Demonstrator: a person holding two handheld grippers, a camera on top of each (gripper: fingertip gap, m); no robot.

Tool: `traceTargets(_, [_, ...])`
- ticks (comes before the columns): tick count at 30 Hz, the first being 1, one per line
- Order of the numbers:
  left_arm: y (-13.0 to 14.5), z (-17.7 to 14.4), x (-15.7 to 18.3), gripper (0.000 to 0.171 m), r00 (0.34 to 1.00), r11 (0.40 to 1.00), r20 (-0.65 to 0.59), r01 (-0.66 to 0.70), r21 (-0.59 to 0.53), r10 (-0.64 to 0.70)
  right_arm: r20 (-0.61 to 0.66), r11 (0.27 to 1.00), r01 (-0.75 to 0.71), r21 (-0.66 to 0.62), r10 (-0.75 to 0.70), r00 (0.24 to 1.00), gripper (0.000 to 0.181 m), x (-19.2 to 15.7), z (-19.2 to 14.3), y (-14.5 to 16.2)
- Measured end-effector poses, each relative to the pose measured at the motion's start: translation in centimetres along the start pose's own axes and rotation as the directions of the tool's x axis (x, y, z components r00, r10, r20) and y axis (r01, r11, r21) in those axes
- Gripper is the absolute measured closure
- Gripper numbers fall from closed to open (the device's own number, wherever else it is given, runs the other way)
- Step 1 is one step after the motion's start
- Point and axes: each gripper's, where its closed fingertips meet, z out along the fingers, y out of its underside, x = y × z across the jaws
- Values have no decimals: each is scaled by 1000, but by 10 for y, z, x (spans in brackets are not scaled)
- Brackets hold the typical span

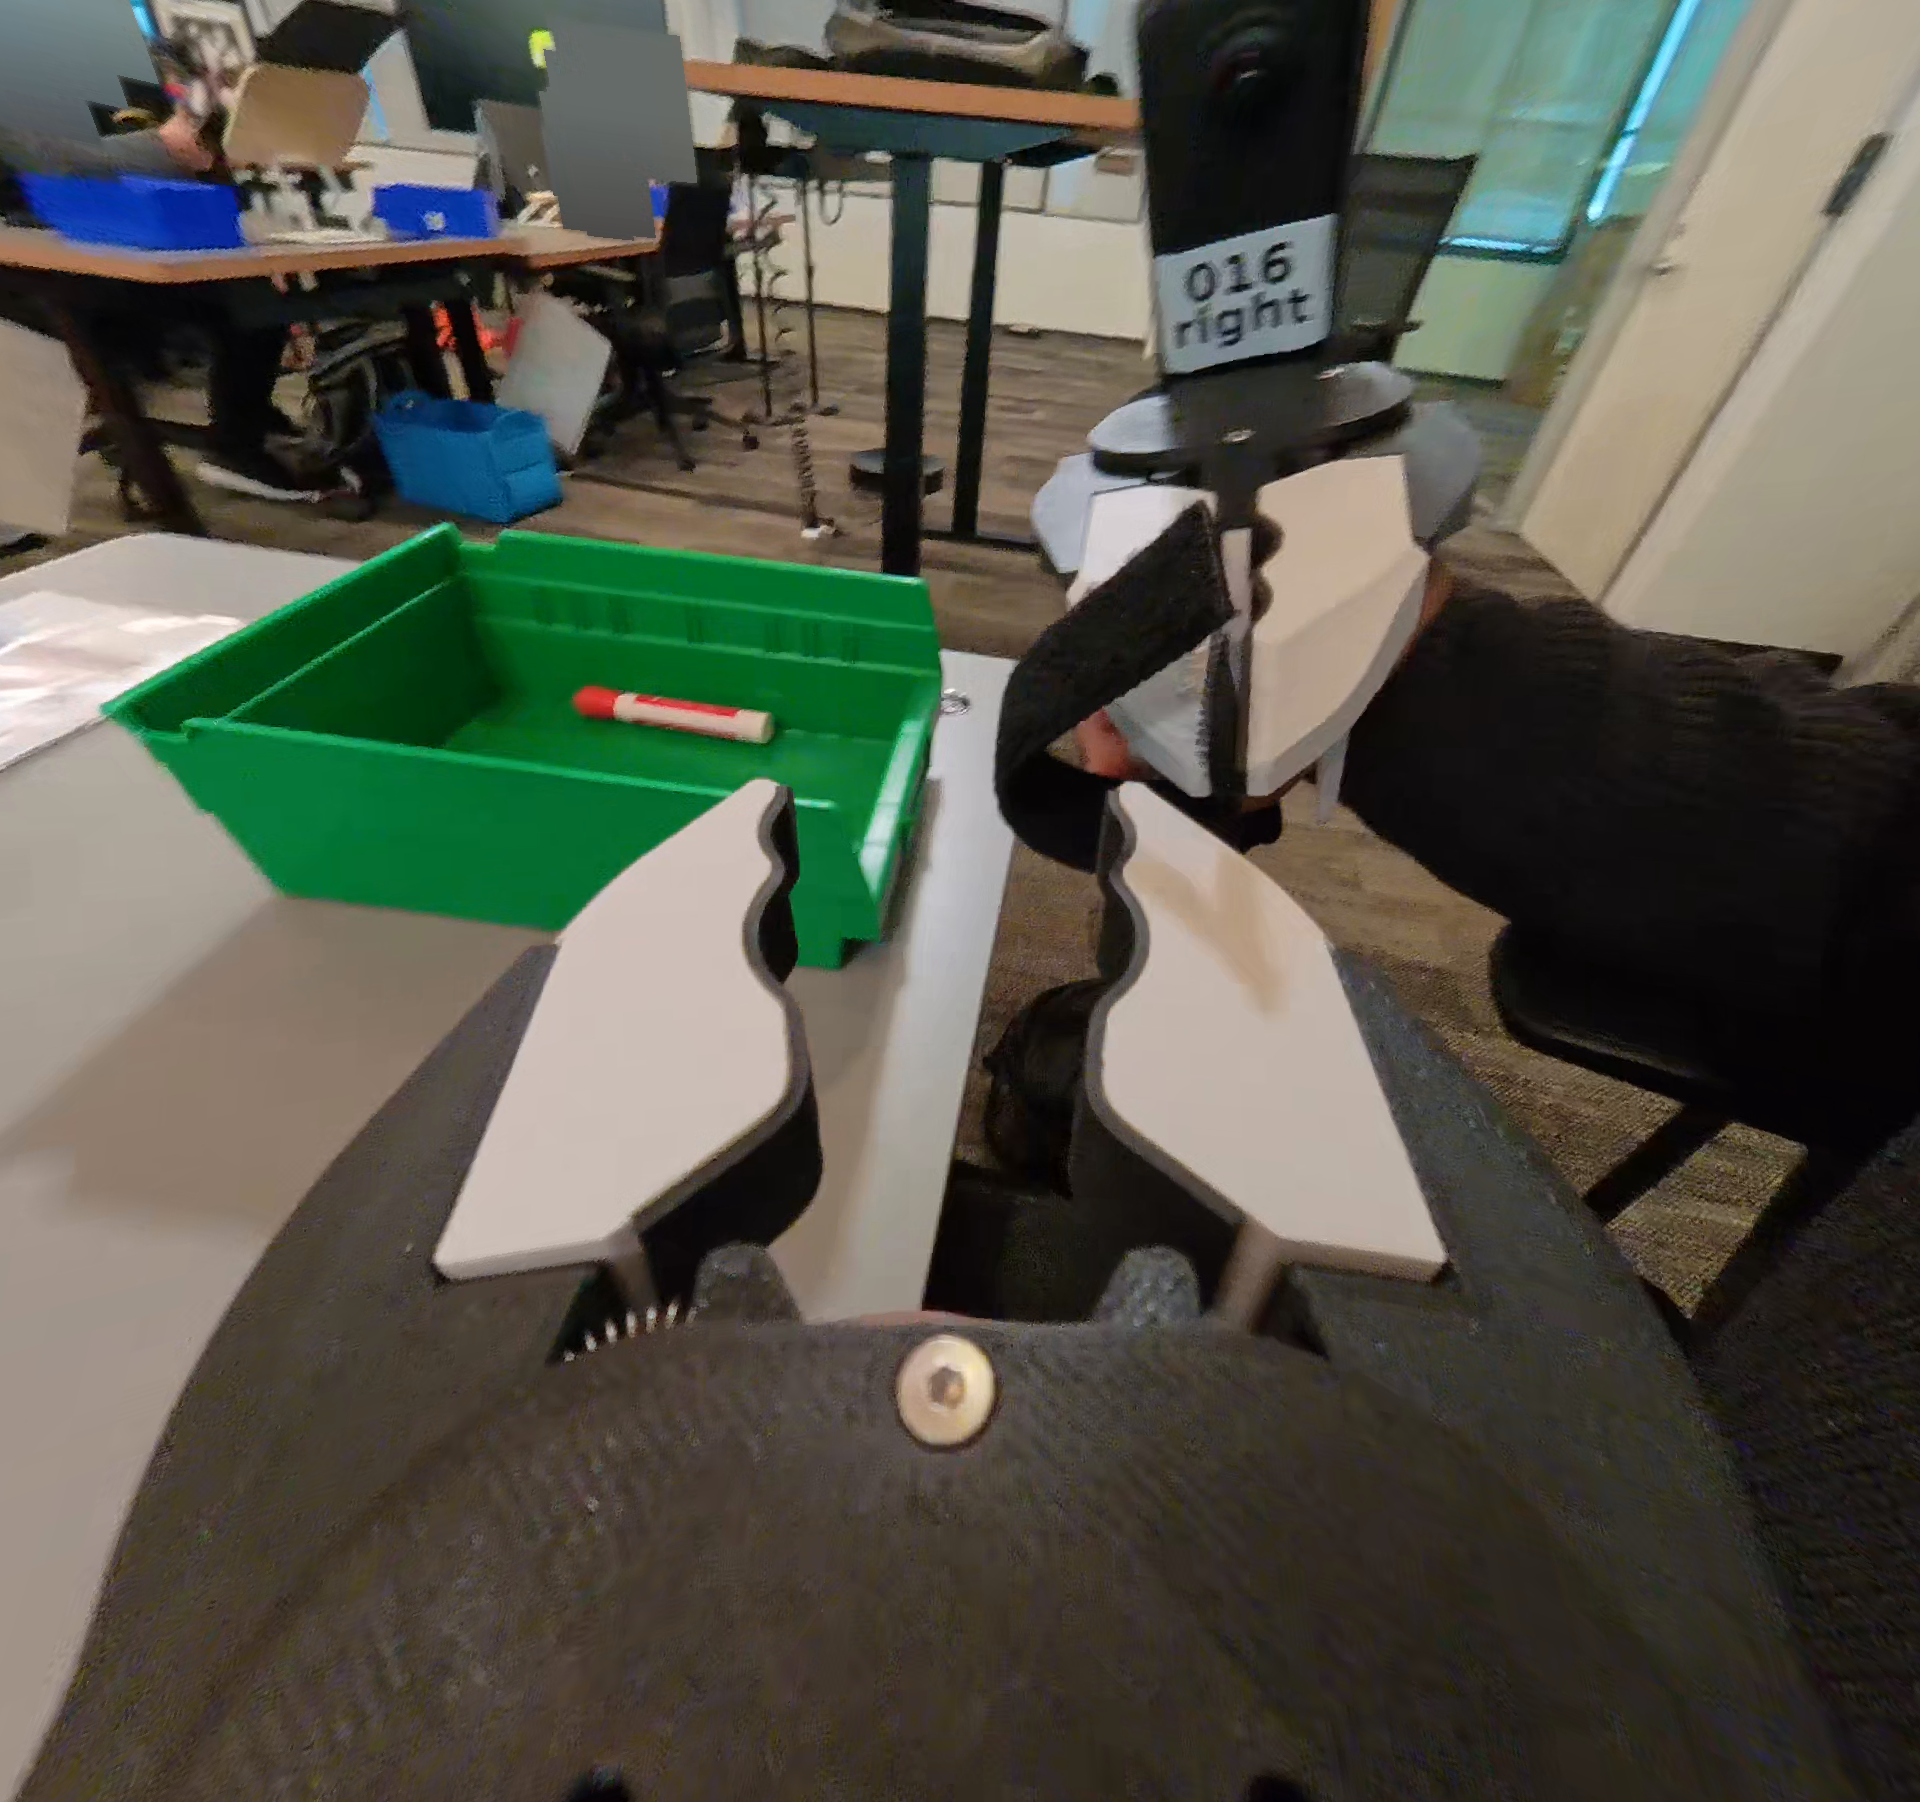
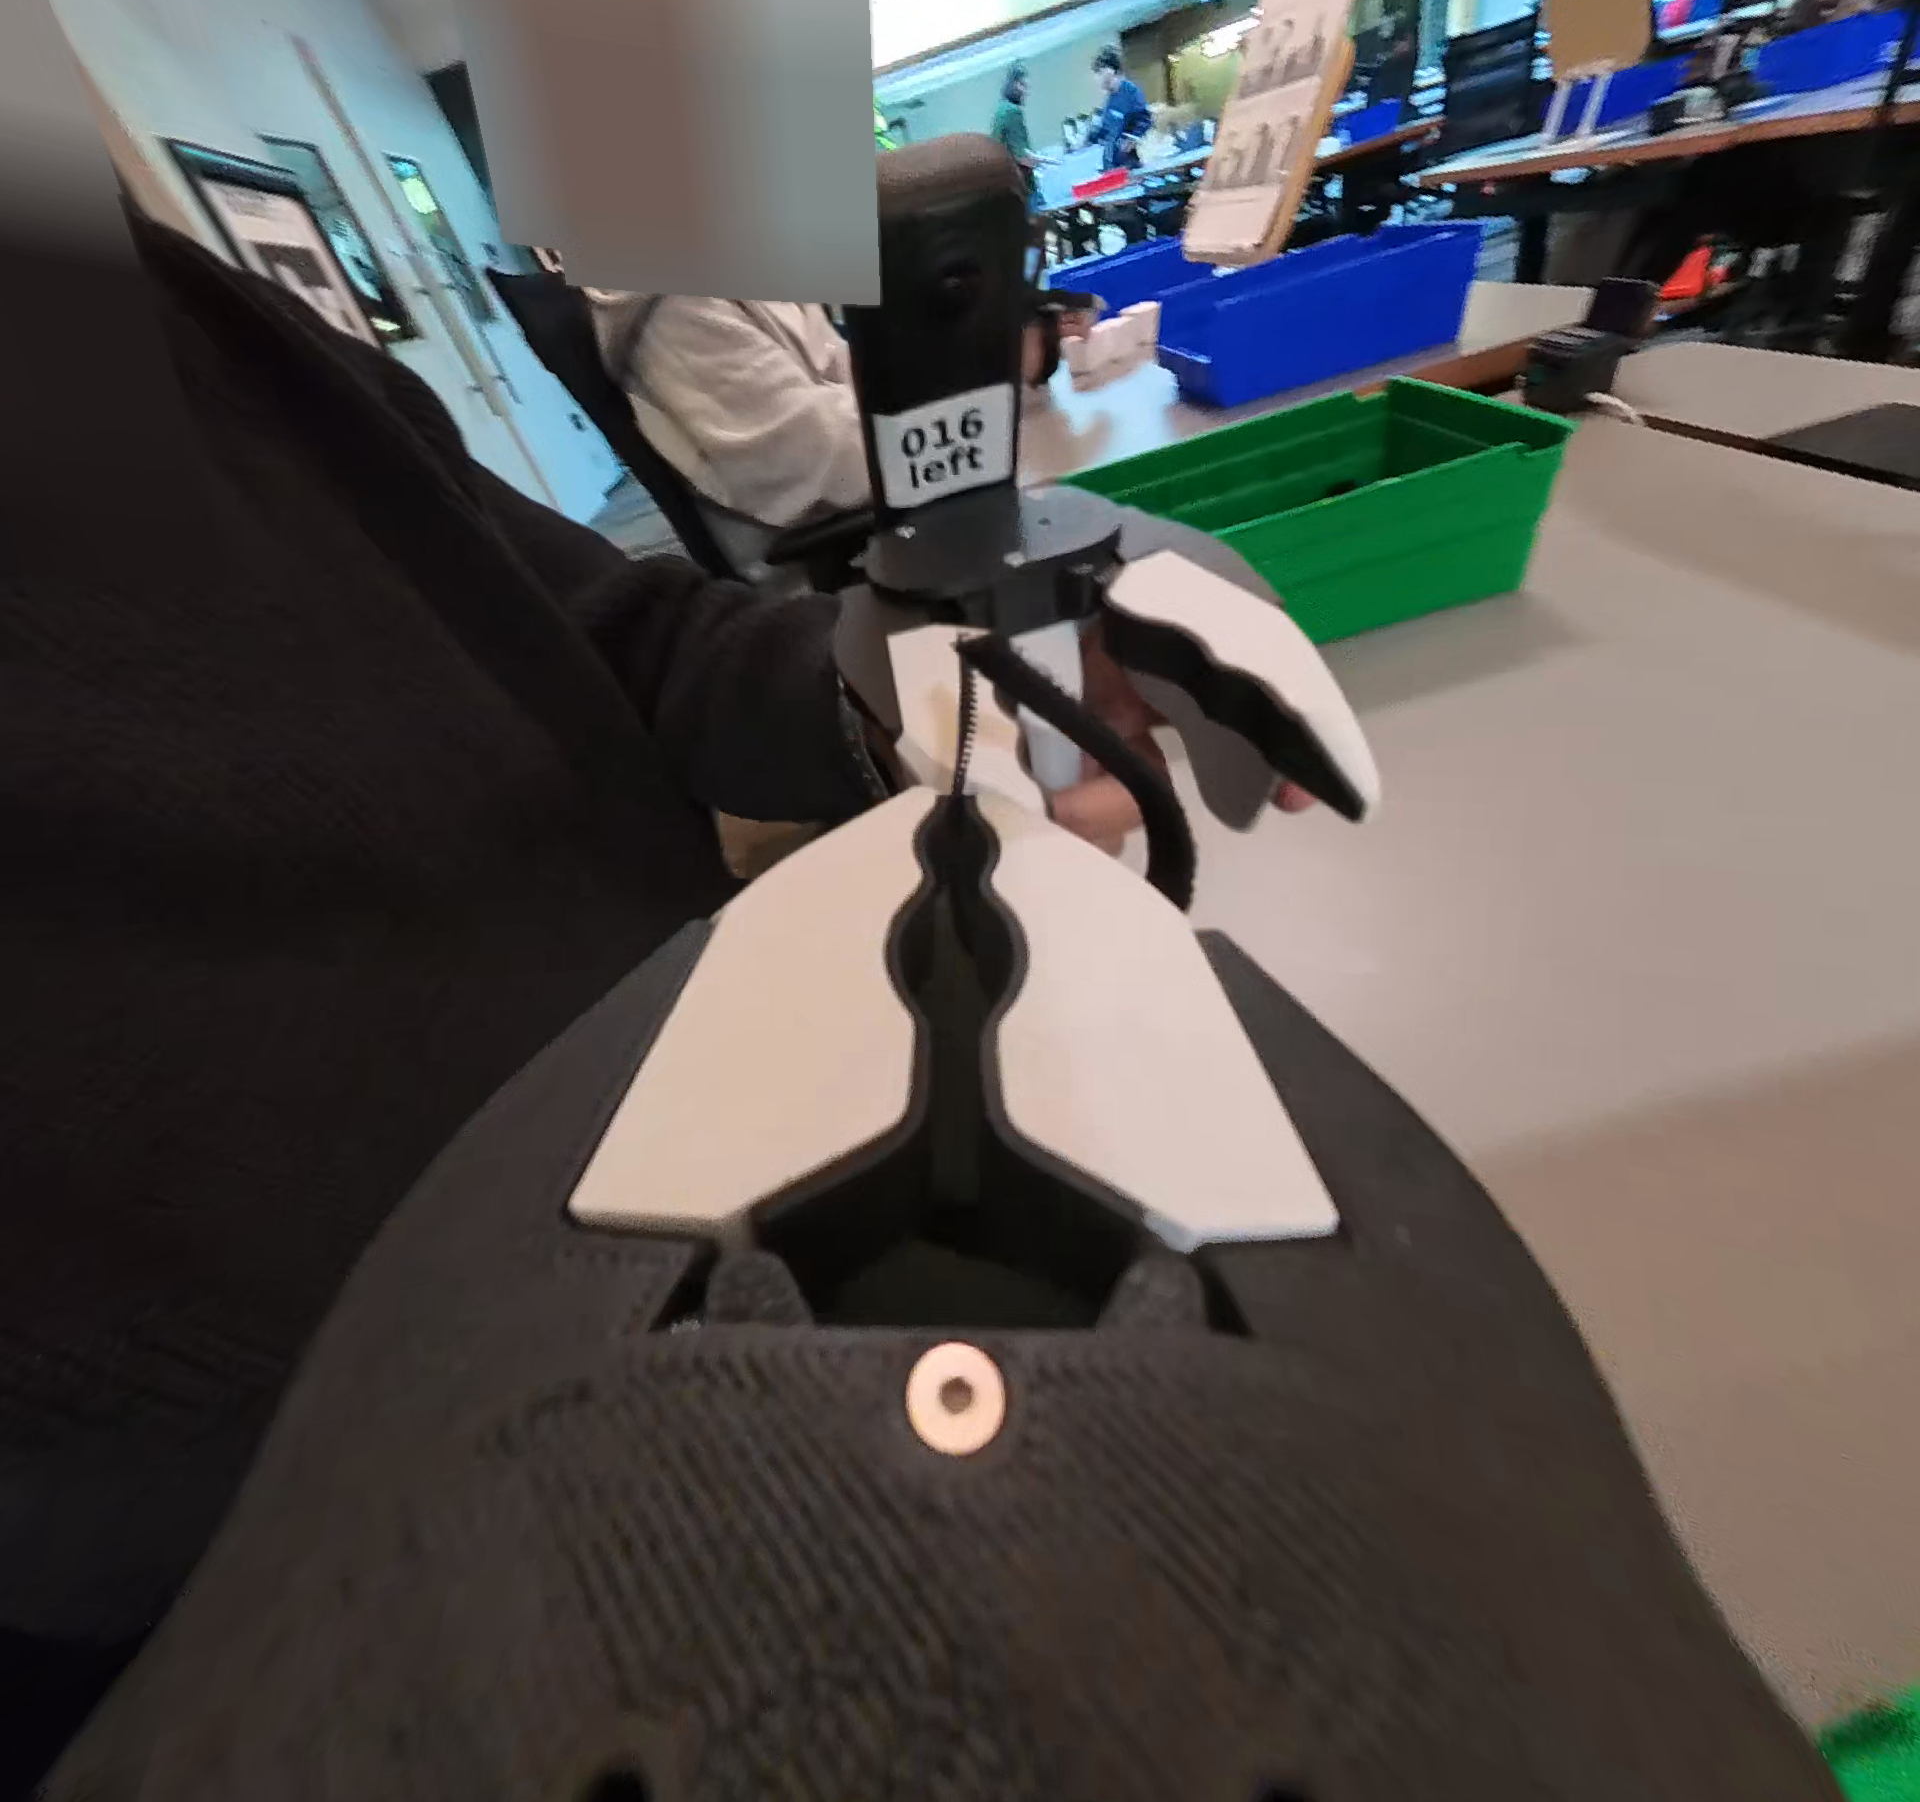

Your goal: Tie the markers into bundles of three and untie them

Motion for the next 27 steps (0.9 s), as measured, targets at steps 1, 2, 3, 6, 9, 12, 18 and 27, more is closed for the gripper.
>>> traceTargets(1, [-3, -1, 7, 117, 1000, 1000, -6, -6, 26, 6, 26, 1000, -6, 3, 6, 1000, 179, -6, 2, -1])
traceTargets(2, [-6, -4, 11, 123, 1000, 998, -1, -12, 58, 12, 45, 1000, -13, 0, 13, 999, 179, -10, 3, -1])
traceTargets(3, [-10, -8, 13, 131, 1000, 996, 15, -16, 89, 15, 66, 1000, -22, -5, 22, 998, 179, -13, 5, 0])
traceTargets(6, [-16, -20, 17, 168, 1000, 989, -6, -23, 146, 25, 133, 998, -64, -7, 65, 989, 179, -21, 15, 5])
traceTargets(9, [-4, -26, 10, 169, 999, 994, -38, 40, 103, -37, 182, 996, -93, -13, 94, 979, 179, -22, 26, 12])
traceTargets(12, [9, -39, -17, 169, 952, 943, -54, 306, 134, -301, 209, 997, -66, 32, 58, 976, 179, -17, 30, 8])
traceTargets(18, [43, -52, -48, 165, 789, 776, -155, 614, 143, -595, 106, 996, -75, 40, 70, 992, 179, 28, 34, 12])
traceTargets(27, [73, -60, -113, 137, 787, 772, -67, 616, 160, -614, -418, 955, -5, 296, 134, 899, 180, 163, -99, -73])
